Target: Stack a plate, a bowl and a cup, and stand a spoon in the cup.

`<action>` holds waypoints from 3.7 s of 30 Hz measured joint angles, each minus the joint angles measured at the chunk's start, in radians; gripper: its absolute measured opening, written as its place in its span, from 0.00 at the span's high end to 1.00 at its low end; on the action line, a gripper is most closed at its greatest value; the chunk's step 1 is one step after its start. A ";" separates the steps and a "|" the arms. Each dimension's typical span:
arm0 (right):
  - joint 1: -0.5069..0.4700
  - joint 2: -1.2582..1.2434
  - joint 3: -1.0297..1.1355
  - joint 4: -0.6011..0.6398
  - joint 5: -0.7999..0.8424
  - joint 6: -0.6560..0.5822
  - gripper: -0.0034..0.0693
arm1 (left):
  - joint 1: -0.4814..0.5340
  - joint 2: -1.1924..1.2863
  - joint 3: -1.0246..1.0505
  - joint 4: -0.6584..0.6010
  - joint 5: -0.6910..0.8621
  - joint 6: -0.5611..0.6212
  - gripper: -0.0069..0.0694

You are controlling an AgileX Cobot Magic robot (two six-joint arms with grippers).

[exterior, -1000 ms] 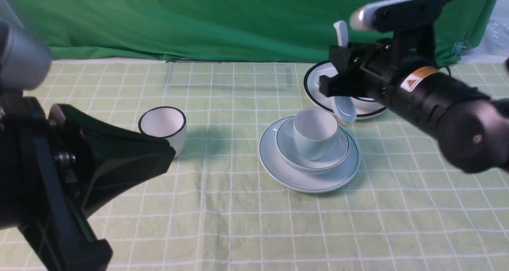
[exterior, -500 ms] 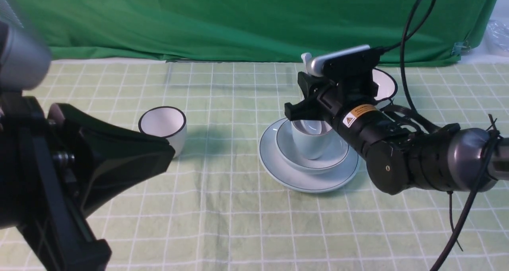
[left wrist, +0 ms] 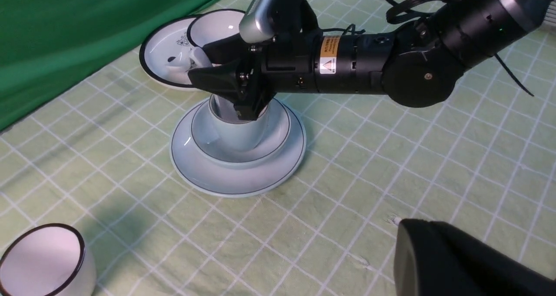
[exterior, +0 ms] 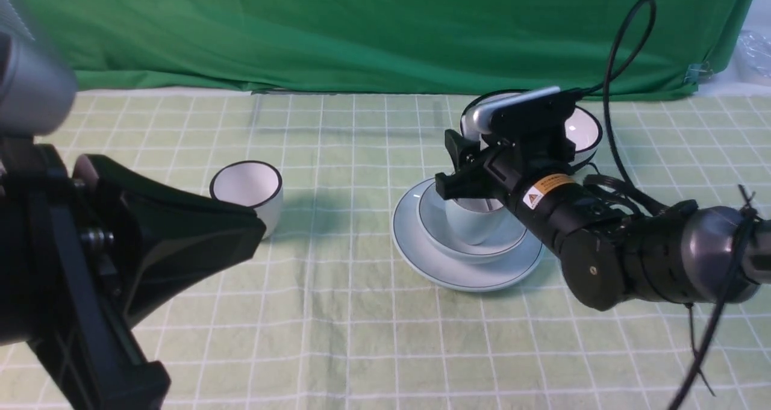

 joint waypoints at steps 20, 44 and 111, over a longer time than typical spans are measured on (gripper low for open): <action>0.008 -1.080 0.322 -0.001 1.079 -0.014 0.75 | 0.000 -0.541 0.667 0.183 -0.670 -0.066 0.91; -0.101 -1.440 0.464 -0.015 1.183 -0.011 0.83 | 0.000 -0.554 0.968 0.190 -0.513 -0.070 0.91; -0.523 -1.882 0.932 -0.022 1.106 -0.112 0.80 | 0.835 -0.784 0.968 -0.068 -0.504 -0.062 0.91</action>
